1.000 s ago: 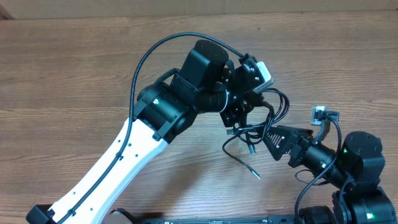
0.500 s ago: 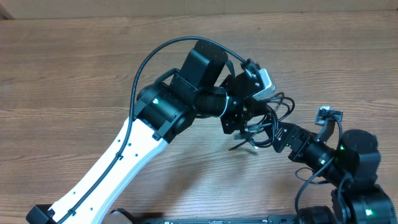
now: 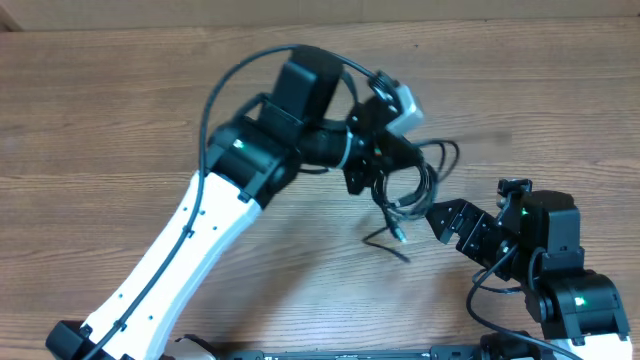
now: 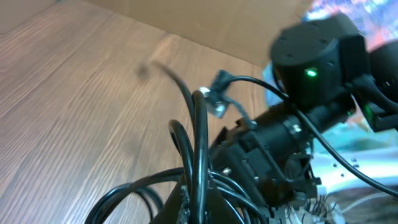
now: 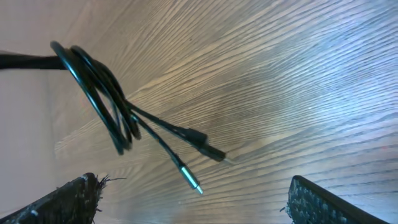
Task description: Untangle cables
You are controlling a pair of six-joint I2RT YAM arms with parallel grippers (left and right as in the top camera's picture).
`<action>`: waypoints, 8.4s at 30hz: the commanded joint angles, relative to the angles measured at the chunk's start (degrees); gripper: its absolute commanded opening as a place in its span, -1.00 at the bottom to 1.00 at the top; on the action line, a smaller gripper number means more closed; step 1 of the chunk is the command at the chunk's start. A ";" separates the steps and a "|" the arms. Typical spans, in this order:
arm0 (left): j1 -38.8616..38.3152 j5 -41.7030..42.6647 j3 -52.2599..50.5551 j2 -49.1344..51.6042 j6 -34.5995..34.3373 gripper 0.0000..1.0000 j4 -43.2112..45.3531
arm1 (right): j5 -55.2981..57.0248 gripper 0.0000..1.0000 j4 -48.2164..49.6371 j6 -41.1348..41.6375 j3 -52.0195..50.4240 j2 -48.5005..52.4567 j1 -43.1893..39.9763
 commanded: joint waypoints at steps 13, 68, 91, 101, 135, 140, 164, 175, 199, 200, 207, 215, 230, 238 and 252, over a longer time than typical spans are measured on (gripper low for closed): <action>1.57 3.52 1.29 -1.27 -4.63 -0.92 -0.90 | -19.65 0.93 15.47 -0.74 0.72 -0.22 -0.11; 1.42 -0.24 1.31 -1.79 -6.86 -0.92 -0.72 | 20.55 0.97 -9.38 -0.52 0.70 0.15 -0.11; 5.86 -1.44 1.31 -2.97 -9.16 -0.92 -1.66 | 30.99 1.00 -9.99 15.96 0.70 0.15 -0.11; 5.86 -13.53 1.31 -2.97 -11.76 -0.92 -7.67 | 34.73 1.00 -7.72 18.99 0.70 0.15 -0.11; 5.75 -15.98 1.29 -2.49 -42.10 -0.92 6.95 | -6.19 1.00 4.63 -7.82 0.70 17.20 -0.09; 5.77 -13.86 1.31 -2.54 -46.80 -0.92 16.85 | -8.50 1.00 6.69 -7.65 0.70 18.64 -0.09; 8.11 -12.59 1.31 -2.54 -71.95 -0.92 43.95 | -18.69 1.00 30.58 57.92 0.70 18.64 -0.09; 7.93 -7.74 1.31 -2.54 -81.33 -0.92 51.91 | -16.39 0.72 41.31 66.01 0.70 18.64 -0.09; 13.99 -4.07 1.31 -2.54 -58.53 0.98 25.07 | -12.52 -0.93 34.82 58.05 0.70 21.33 0.33; 14.34 -4.83 1.31 -2.54 -56.46 1.00 21.29 | -12.11 -0.93 34.47 57.24 0.70 21.33 0.33; 15.23 -16.33 1.31 -2.54 -40.79 1.00 -3.21 | -10.25 -0.93 31.61 50.73 0.70 21.33 0.33; 15.23 -24.24 1.31 -2.54 -23.06 1.00 -19.69 | -7.58 -0.93 26.43 43.87 0.70 21.33 0.33; 10.08 -36.26 1.31 -6.62 -7.45 1.00 -27.36 | -5.31 -0.93 23.26 33.70 0.70 21.33 0.33; 1.57 -39.23 1.31 -7.58 -4.55 1.00 -26.91 | -9.27 -0.93 23.30 30.97 0.70 21.31 0.35; -3.69 -40.70 1.29 -7.56 -3.74 1.00 -21.92 | -17.66 -0.93 31.26 31.41 0.70 21.31 0.33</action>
